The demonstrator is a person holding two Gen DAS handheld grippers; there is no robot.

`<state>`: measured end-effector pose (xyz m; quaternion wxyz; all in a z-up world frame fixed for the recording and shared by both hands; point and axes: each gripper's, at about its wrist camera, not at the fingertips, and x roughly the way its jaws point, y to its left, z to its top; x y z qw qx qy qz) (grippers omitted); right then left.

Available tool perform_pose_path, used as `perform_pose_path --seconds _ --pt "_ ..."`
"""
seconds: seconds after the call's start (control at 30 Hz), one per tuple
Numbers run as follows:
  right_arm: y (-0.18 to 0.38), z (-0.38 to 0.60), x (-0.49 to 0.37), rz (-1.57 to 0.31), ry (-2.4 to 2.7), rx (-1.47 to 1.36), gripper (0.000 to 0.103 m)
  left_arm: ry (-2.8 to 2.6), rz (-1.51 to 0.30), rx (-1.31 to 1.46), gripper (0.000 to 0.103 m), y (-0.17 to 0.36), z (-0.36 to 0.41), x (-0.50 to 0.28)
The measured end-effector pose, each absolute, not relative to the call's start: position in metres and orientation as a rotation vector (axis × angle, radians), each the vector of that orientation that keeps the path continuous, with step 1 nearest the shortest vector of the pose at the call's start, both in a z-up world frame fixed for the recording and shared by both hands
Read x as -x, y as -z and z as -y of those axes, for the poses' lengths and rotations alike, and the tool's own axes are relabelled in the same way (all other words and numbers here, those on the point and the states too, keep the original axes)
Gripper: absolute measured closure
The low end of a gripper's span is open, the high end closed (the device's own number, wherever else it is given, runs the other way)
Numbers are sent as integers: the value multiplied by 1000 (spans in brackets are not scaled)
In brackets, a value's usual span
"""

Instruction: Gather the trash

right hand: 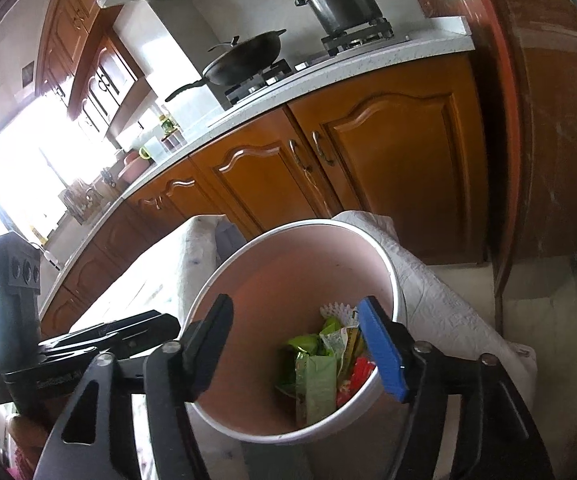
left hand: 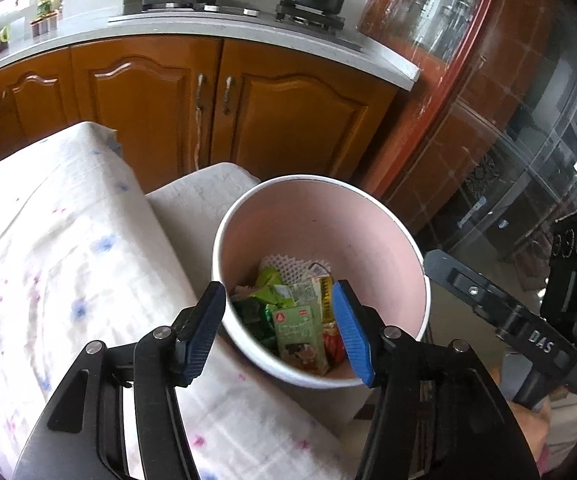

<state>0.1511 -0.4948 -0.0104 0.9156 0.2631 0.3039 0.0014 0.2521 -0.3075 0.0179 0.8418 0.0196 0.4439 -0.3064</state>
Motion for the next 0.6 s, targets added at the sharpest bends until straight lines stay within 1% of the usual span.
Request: perform_pose_path --seconds 0.07,0.13,0.17,0.23,0.4,0.5,0.6 --pt "9 491 -148 -616 -5 -543 23 631 -930 -24 42 -19 298 -247" --pt "9 486 -142 -604 -6 -543 18 622 -923 -5 40 -19 288 -243" --pt "9 482 -140 -599 -9 -542 16 614 -919 1 37 -19 283 -241" --pt "8 474 -137 -597 -12 -540 15 598 -911 12 35 -19 272 -234" --pt "8 457 -124 -591 -23 -545 13 577 -894 50 33 -20 246 -218" --pt "4 446 -117 -585 -33 -546 12 557 -873 75 28 -21 228 -205" --pt "1 433 -108 -575 -41 -544 9 538 -838 101 26 -24 209 -190"
